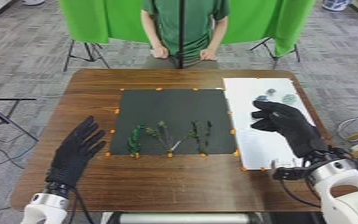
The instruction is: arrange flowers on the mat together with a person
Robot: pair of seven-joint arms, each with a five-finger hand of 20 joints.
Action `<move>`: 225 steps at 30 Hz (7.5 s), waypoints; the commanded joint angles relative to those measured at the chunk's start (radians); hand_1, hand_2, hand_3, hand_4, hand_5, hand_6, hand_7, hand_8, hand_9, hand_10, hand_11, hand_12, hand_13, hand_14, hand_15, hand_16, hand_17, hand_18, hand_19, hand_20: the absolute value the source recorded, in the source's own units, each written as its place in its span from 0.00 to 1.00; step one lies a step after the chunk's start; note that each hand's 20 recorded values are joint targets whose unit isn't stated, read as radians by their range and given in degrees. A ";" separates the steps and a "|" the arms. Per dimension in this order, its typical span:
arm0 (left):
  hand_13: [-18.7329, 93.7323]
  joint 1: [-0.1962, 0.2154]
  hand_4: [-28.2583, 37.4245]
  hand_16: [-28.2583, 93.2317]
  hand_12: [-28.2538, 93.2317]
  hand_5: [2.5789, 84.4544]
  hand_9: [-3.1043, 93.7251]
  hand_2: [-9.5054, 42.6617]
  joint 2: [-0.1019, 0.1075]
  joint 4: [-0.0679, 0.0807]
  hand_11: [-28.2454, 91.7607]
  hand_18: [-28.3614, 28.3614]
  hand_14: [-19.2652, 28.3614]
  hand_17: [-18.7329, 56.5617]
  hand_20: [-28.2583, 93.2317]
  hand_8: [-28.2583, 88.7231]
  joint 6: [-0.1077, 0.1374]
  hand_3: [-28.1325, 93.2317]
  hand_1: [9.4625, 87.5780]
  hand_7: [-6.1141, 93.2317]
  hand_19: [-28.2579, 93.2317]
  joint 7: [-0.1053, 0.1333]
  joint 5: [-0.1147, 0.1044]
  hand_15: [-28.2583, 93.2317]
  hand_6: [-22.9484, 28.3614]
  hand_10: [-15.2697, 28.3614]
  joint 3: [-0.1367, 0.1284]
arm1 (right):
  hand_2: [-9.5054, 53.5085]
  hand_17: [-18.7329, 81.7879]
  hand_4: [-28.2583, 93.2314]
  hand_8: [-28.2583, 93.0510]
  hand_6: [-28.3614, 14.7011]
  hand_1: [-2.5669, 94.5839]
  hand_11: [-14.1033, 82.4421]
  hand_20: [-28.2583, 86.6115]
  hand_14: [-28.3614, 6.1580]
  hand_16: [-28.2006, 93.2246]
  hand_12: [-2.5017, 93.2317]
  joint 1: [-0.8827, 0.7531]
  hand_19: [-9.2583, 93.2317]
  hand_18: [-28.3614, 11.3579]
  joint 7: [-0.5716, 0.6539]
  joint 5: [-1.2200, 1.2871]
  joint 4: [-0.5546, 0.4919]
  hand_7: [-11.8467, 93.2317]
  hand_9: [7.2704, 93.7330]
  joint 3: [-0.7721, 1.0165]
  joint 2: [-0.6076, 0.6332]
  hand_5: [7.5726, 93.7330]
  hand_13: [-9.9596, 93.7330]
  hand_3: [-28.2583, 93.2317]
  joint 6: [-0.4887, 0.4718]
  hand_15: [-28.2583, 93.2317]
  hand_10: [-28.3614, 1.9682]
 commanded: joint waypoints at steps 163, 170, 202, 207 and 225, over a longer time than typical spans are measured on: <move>0.34 -0.073 0.04 0.27 0.37 0.31 0.24 0.07 0.251 0.056 0.36 0.85 0.64 0.12 0.30 0.16 0.009 0.79 0.23 0.21 0.55 -0.016 -0.070 0.39 0.51 0.58 -0.027 | 0.00 0.39 0.00 0.19 0.80 0.53 0.25 0.56 0.72 0.45 0.47 1.018 0.72 0.32 -0.110 -1.434 0.835 0.52 0.92 -1.181 -0.306 0.72 0.79 0.87 0.322 0.77 0.82; 0.34 -0.078 0.04 0.27 0.37 0.31 0.24 0.08 0.250 0.058 0.35 0.85 0.64 0.12 0.30 0.16 -0.001 0.79 0.23 0.21 0.55 -0.021 -0.069 0.39 0.51 0.58 -0.024 | 0.00 0.37 0.00 0.17 0.77 0.48 0.30 0.57 0.69 0.42 0.41 1.020 0.70 0.30 -0.051 -1.410 0.807 0.51 0.85 -1.188 -0.302 0.67 0.74 0.86 0.296 0.77 0.79; 0.34 0.033 0.04 0.27 0.37 0.31 0.24 0.08 0.129 -0.004 0.36 0.86 0.64 0.12 0.30 0.16 0.026 0.79 0.22 0.21 0.55 0.061 -0.061 0.39 0.51 0.58 -0.040 | 0.26 0.32 0.00 0.10 0.64 0.26 0.40 0.54 0.52 0.37 0.25 0.889 0.65 0.23 -0.089 -0.710 0.379 0.38 0.54 -0.729 0.007 0.51 0.55 0.91 -0.108 0.66 0.50; 0.34 0.026 0.04 0.27 0.37 0.31 0.24 0.07 0.105 -0.006 0.36 0.86 0.65 0.12 0.30 0.16 0.020 0.79 0.22 0.21 0.55 0.072 -0.057 0.39 0.51 0.58 -0.023 | 0.42 0.29 0.00 0.12 0.56 0.20 0.38 0.51 0.46 0.36 0.26 0.707 0.62 0.19 -0.032 -0.384 0.266 0.33 0.42 -0.453 0.166 0.43 0.46 0.90 -0.251 0.60 0.42; 0.33 -0.006 0.03 0.28 0.37 0.32 0.25 0.07 0.012 0.012 0.35 0.86 0.64 0.12 0.30 0.17 -0.015 0.79 0.21 0.21 0.55 0.060 -0.032 0.38 0.51 0.58 -0.034 | 0.25 0.26 0.02 0.16 0.52 0.14 0.27 0.46 0.44 0.46 0.26 -0.090 0.51 0.16 -0.019 0.207 -0.037 0.24 0.35 0.182 0.143 0.36 0.40 0.89 0.116 0.39 0.43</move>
